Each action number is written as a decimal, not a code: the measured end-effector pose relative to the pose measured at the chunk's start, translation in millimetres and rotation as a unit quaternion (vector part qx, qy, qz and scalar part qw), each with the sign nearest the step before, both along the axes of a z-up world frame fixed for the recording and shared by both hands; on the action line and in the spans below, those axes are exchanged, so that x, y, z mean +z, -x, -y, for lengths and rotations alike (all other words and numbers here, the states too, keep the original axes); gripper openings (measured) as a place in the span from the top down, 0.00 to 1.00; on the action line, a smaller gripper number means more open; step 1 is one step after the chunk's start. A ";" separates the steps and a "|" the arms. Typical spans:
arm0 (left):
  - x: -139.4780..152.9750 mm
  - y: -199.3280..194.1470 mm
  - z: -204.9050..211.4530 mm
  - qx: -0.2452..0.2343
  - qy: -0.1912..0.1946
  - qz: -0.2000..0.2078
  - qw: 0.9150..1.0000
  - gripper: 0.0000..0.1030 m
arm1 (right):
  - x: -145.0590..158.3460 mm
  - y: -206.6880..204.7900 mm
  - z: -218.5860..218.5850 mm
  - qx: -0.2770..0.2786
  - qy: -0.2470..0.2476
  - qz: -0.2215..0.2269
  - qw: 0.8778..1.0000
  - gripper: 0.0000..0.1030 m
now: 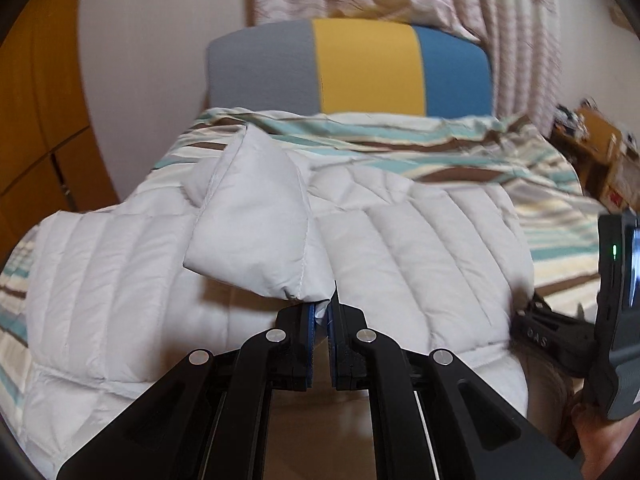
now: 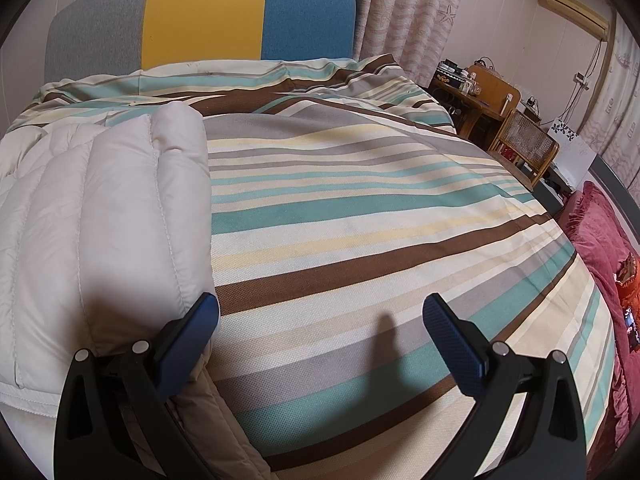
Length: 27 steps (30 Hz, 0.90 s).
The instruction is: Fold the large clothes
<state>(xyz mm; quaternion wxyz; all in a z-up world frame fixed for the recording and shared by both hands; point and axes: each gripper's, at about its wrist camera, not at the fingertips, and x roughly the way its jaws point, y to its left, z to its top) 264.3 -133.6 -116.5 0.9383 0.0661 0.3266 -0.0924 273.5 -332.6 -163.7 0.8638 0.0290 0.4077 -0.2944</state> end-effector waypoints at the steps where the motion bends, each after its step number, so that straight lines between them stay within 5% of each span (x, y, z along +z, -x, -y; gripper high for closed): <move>1: -4.9 -2.5 6.0 -0.011 -0.010 -0.010 1.000 0.95 | -0.2 -0.6 -0.5 0.000 -0.001 0.000 1.000 0.02; 3: -10.4 -5.3 13.5 -0.018 -0.027 -0.016 0.999 0.85 | -0.1 -0.1 -0.2 0.000 0.000 0.000 1.000 0.02; 5: -10.6 -2.4 14.8 -0.028 -0.025 -0.018 0.999 0.45 | -0.3 -0.8 -1.2 0.000 0.001 0.000 1.000 0.02; 7: -2.0 10.7 9.8 -0.045 -0.001 0.001 0.999 0.17 | -0.2 -0.7 -1.1 0.000 0.001 0.000 1.000 0.02; 12: 15.3 29.4 -10.9 -0.056 0.029 0.018 0.998 0.16 | 0.1 0.3 -0.4 0.000 0.002 0.000 1.000 0.02; 18: 16.5 22.0 -90.1 0.046 0.061 -0.011 0.997 0.16 | 3.4 2.9 -0.9 0.003 -0.004 0.012 1.000 0.02; 23: -1.9 23.4 -164.0 0.164 0.095 -0.036 0.981 0.16 | 30.1 15.9 -14.1 0.030 0.005 0.063 0.998 0.02; 27: -25.1 31.4 -181.9 0.188 0.133 -0.054 0.972 0.11 | 66.6 20.3 -48.9 0.095 -0.011 0.122 0.988 0.02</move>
